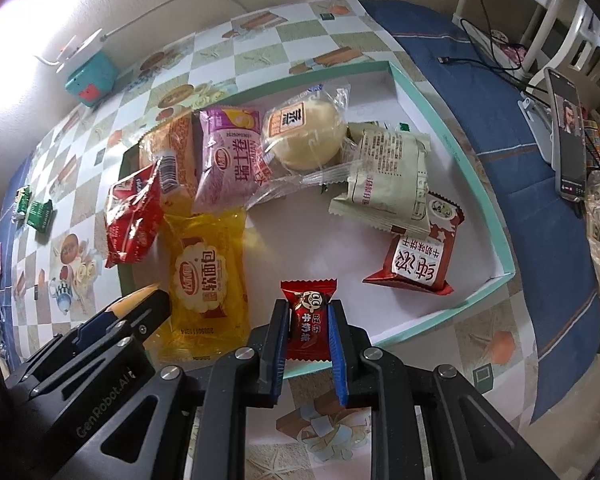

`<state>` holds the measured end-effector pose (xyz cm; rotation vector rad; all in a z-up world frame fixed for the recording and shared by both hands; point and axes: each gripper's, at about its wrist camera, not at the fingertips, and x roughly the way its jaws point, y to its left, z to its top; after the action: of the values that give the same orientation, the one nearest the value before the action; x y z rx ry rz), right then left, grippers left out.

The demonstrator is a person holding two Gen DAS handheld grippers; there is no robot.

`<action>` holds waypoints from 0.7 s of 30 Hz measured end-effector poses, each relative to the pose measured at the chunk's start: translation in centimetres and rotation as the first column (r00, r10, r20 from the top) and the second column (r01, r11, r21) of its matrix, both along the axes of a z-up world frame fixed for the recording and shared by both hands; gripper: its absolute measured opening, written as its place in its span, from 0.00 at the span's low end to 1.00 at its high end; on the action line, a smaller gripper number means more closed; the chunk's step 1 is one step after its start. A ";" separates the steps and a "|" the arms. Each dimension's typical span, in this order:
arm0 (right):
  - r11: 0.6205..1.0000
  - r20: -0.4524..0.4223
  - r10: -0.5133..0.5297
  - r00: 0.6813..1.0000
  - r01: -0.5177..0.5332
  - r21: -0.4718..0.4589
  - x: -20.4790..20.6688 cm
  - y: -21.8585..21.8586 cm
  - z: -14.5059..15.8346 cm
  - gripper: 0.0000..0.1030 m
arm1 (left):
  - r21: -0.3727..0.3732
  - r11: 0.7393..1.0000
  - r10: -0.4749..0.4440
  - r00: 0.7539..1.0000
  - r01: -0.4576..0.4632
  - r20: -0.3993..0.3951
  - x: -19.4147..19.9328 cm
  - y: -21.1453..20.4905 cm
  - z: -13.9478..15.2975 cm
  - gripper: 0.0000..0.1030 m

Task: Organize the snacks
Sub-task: 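Open the left tool to drop the jelly cup while the right releases the candy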

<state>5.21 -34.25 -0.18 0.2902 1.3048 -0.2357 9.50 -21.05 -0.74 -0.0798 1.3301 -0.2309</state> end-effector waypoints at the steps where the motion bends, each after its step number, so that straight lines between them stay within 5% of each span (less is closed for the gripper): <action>1: 1.000 -0.002 -0.001 1.000 0.001 0.001 0.0 0.0 0.0 0.21 | 0.002 1.000 -0.002 1.000 0.002 -0.001 0.0 0.0 0.0 0.42; 7: 1.000 -0.033 0.001 0.999 -0.001 0.009 0.1 0.0 -0.4 0.24 | -0.015 1.000 0.005 1.000 -0.005 -0.016 0.2 0.0 0.1 0.49; 14: 1.000 -0.016 -0.014 1.000 0.014 -0.010 -0.1 -0.1 0.4 0.40 | -0.028 1.000 0.008 1.000 -0.008 0.004 0.1 0.2 1.4 0.57; 21: 1.000 0.042 -0.019 0.999 0.020 -0.024 -0.6 -0.2 2.5 0.40 | -0.058 0.998 0.009 0.999 -0.007 0.030 -0.3 0.4 3.1 0.62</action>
<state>4.60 -34.42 2.33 0.2858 1.2576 -0.2610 9.18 -20.63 2.32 -0.1299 1.2926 -0.2627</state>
